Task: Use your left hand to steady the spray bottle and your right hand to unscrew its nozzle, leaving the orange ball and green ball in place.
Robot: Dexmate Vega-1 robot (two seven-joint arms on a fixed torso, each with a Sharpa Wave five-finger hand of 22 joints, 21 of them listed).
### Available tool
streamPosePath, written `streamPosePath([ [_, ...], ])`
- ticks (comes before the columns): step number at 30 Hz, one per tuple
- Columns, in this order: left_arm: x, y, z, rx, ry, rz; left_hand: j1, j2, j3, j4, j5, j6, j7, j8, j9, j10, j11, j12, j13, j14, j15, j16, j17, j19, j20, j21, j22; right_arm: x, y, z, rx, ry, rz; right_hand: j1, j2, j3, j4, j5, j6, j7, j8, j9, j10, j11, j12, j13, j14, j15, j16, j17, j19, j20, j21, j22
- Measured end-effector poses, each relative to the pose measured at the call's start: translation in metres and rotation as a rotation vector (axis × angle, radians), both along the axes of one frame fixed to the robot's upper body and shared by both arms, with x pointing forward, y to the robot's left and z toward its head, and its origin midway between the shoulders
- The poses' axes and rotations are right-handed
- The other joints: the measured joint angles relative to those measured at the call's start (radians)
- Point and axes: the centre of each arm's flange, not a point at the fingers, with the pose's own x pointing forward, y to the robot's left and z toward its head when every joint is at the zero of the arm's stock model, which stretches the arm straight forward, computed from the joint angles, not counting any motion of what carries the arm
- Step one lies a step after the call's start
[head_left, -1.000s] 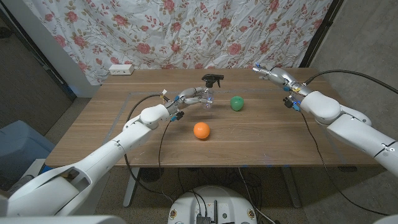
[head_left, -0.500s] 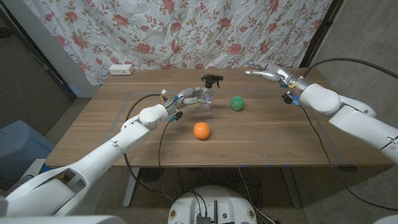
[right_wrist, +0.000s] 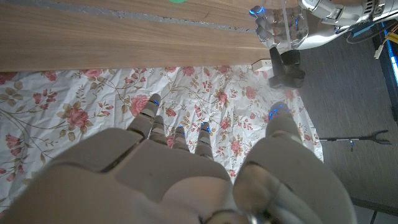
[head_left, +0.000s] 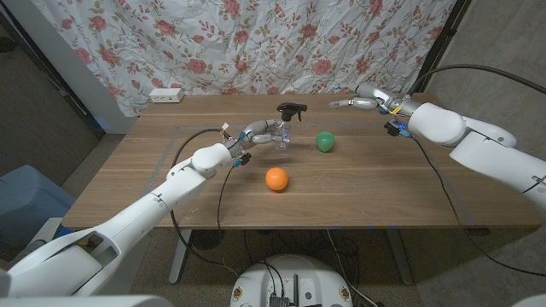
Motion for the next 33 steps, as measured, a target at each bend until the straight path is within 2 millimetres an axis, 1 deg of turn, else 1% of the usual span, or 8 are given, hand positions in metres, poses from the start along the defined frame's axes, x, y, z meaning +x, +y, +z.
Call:
streamPosePath([
  [3, 0.000, -0.001, -0.001, 0.003, -0.001, 0.001, 0.000, 0.000, 0.000, 0.000, 0.000, 0.000, 0.000, 0.000, -0.002, -0.001, 0.001, 0.000, 0.000, 0.000, 0.000, 0.000, 0.000, 0.000, 0.000, 0.000, 0.000, -0.001, 0.004, 0.003, -0.025, -0.005, 0.000, 0.002, -0.002, 0.002, 0.002, 0.004, 0.000, 0.000, 0.000, 0.000, -0.008, 0.003, 0.000, 0.000, -0.005, 0.002, 0.000, 0.000, -0.005, 0.005, 0.000, 0.000],
  [4, 0.000, -0.002, -0.001, 0.004, -0.002, 0.001, 0.000, 0.000, 0.000, 0.000, 0.000, 0.000, 0.000, 0.000, -0.003, -0.001, 0.001, 0.000, 0.000, 0.000, 0.000, 0.000, 0.000, 0.000, 0.000, 0.000, 0.000, -0.001, 0.007, 0.005, -0.043, -0.006, -0.001, 0.012, -0.012, 0.004, 0.004, 0.004, 0.000, 0.000, 0.000, 0.000, -0.008, 0.003, 0.000, 0.000, -0.005, 0.002, 0.000, 0.000, -0.005, 0.005, 0.000, 0.000],
  [11, 0.002, -0.003, 0.001, 0.014, -0.005, 0.008, 0.000, 0.000, -0.004, 0.004, 0.000, 0.000, 0.000, 0.005, -0.004, -0.001, 0.001, 0.000, 0.004, 0.000, 0.000, 0.000, 0.000, 0.000, 0.000, 0.000, 0.000, -0.002, 0.019, 0.013, -0.133, -0.011, -0.011, 0.012, -0.013, 0.004, 0.004, 0.004, 0.009, -0.002, 0.008, 0.005, -0.016, 0.001, 0.000, 0.002, -0.010, 0.007, 0.000, 0.000, -0.011, 0.011, 0.000, 0.000],
  [13, 0.003, -0.003, 0.001, 0.016, -0.006, 0.009, 0.000, 0.000, -0.004, 0.004, 0.000, 0.000, 0.000, 0.005, -0.005, -0.001, 0.001, 0.000, 0.004, 0.000, 0.000, 0.000, 0.000, 0.000, 0.000, 0.000, 0.000, -0.002, 0.022, 0.015, -0.152, -0.014, -0.013, 0.025, -0.025, 0.004, 0.004, 0.004, 0.009, -0.002, 0.008, 0.005, -0.022, 0.006, 0.000, 0.004, -0.010, 0.007, 0.000, 0.000, -0.011, 0.011, 0.000, 0.000],
  [19, 0.006, -0.004, 0.004, 0.036, -0.009, 0.011, -0.003, 0.003, -0.005, 0.003, 0.000, 0.000, 0.000, 0.005, -0.005, -0.001, 0.001, -0.001, 0.005, 0.000, 0.000, -0.004, -0.005, 0.000, 0.000, 0.000, 0.000, -0.001, 0.033, 0.020, -0.228, -0.017, -0.025, 0.025, -0.025, 0.010, 0.004, 0.004, 0.020, -0.012, 0.015, 0.009, -0.033, 0.003, 0.000, 0.004, -0.010, 0.007, 0.000, 0.000, -0.011, 0.011, 0.000, 0.000],
  [20, 0.006, -0.004, 0.004, 0.039, -0.009, 0.011, -0.003, 0.003, -0.005, 0.003, 0.000, 0.000, 0.000, 0.005, -0.006, -0.001, 0.001, -0.001, 0.007, 0.000, 0.000, -0.004, -0.005, 0.000, 0.000, 0.000, 0.000, 0.000, 0.035, 0.021, -0.239, -0.017, -0.028, 0.035, -0.016, 0.012, 0.004, 0.004, 0.020, -0.012, 0.015, 0.009, -0.033, 0.003, 0.000, 0.004, -0.010, 0.007, 0.001, 0.000, -0.011, 0.011, 0.000, 0.000],
  [24, 0.007, -0.005, 0.005, 0.055, -0.010, 0.011, -0.003, 0.003, -0.005, 0.003, 0.000, 0.000, 0.000, 0.008, -0.009, -0.001, 0.001, -0.001, 0.008, 0.000, 0.000, -0.004, -0.005, 0.000, 0.000, 0.000, 0.000, 0.002, 0.041, 0.024, -0.272, -0.016, -0.032, 0.046, -0.028, 0.012, 0.004, 0.004, 0.025, -0.018, 0.015, 0.011, -0.033, 0.003, 0.000, 0.004, -0.010, 0.007, 0.005, 0.000, -0.011, 0.011, 0.000, 0.000],
  [33, 0.009, -0.007, 0.007, 0.075, -0.011, 0.009, -0.003, 0.003, -0.006, 0.003, 0.007, -0.002, -0.002, 0.009, -0.009, -0.001, 0.001, -0.004, 0.008, 0.000, 0.000, -0.004, -0.005, 0.000, 0.000, 0.000, 0.000, 0.007, 0.049, 0.027, -0.350, -0.006, -0.051, 0.052, -0.022, 0.021, 0.004, 0.004, 0.036, -0.023, 0.029, 0.014, -0.032, 0.003, 0.005, 0.004, -0.006, 0.003, 0.008, -0.005, -0.010, 0.011, 0.000, 0.000],
])
